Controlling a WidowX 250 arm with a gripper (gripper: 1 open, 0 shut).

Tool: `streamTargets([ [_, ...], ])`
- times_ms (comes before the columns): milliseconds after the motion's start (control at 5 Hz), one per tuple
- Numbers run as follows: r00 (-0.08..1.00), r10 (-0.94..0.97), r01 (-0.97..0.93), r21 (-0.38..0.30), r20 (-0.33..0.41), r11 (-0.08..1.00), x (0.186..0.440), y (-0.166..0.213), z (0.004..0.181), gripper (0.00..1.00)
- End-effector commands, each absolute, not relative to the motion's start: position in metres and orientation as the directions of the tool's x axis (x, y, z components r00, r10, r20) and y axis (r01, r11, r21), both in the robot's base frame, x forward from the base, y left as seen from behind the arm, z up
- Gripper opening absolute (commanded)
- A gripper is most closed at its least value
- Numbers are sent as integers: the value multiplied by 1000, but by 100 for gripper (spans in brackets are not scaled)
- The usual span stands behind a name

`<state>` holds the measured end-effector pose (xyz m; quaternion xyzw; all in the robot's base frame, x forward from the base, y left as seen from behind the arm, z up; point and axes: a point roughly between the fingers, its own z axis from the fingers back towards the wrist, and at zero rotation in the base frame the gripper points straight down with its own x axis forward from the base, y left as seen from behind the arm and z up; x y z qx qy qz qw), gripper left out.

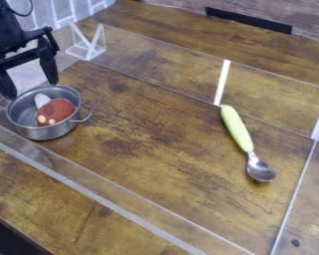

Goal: Put the mushroom in the silver pot

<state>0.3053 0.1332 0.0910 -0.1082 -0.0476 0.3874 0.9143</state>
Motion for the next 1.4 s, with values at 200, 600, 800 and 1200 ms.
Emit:
streamTargets([
  [200, 719, 693, -665, -236, 52, 708, 318, 141, 100, 100],
  [600, 738, 673, -649, -224, 51, 728, 324, 142, 86, 100],
  [800, 747, 663, -638, -224, 52, 736, 330, 141, 86, 100],
  [1200, 769, 637, -613, -222, 53, 758, 348, 136, 101, 0],
])
